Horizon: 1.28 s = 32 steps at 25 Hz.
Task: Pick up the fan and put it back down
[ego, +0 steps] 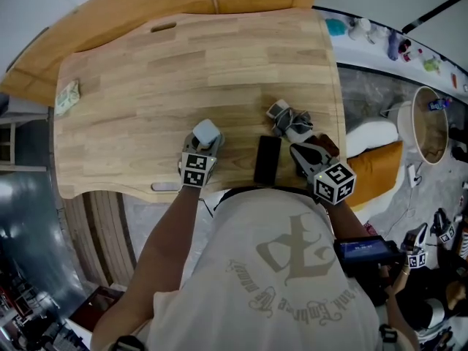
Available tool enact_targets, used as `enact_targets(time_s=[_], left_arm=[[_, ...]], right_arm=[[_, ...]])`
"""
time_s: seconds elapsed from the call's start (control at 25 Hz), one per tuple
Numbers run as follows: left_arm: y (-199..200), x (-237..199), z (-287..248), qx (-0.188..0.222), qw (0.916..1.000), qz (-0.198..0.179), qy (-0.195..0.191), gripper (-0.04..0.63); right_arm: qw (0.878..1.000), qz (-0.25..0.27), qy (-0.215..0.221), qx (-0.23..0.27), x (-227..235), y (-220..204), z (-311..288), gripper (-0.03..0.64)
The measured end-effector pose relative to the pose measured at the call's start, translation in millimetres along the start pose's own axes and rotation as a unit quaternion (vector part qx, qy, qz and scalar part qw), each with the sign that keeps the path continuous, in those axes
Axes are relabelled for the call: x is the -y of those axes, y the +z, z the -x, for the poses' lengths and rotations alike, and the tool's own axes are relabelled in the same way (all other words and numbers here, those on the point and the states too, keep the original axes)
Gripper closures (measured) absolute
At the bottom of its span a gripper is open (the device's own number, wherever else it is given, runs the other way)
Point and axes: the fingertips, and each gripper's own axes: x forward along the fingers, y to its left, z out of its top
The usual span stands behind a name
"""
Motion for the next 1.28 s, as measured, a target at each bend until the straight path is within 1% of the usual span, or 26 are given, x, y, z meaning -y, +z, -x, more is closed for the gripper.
enact_targets(time_s=[0.28,0.56,0.76,0.88,1.04,1.28], left_arm=[[0,1,2,-0.003,1.0,0.004,0.006,0.425],[-3,8,7,-0.017,0.9999,-0.001,0.001,0.428],[0,15,14,-0.014,0.9999,0.001,-0.006,0.43],[11,23,18,-0.007,0.9999,0.005,-0.014,0.43],[29,32,24,0.014,0.9995,0.012,-0.027,0.43],[62,39,36,0.035,0.9987,-0.004,-0.036,0.43]], right_arm=[[1.0,0.003,0.003,-0.002,-1,2,-3,0.603],[1.0,0.002,0.001,0.003,0,0,-2,0.603],[1.0,0.0,0.003,0.008,-3,2,-1,0.603],[1.0,-0.002,0.004,0.012,-3,5,1,0.603],[1.0,-0.001,0.006,0.02,-4,7,2,0.603],[0.999,0.006,0.018,0.043,-7,19,-7,0.603]])
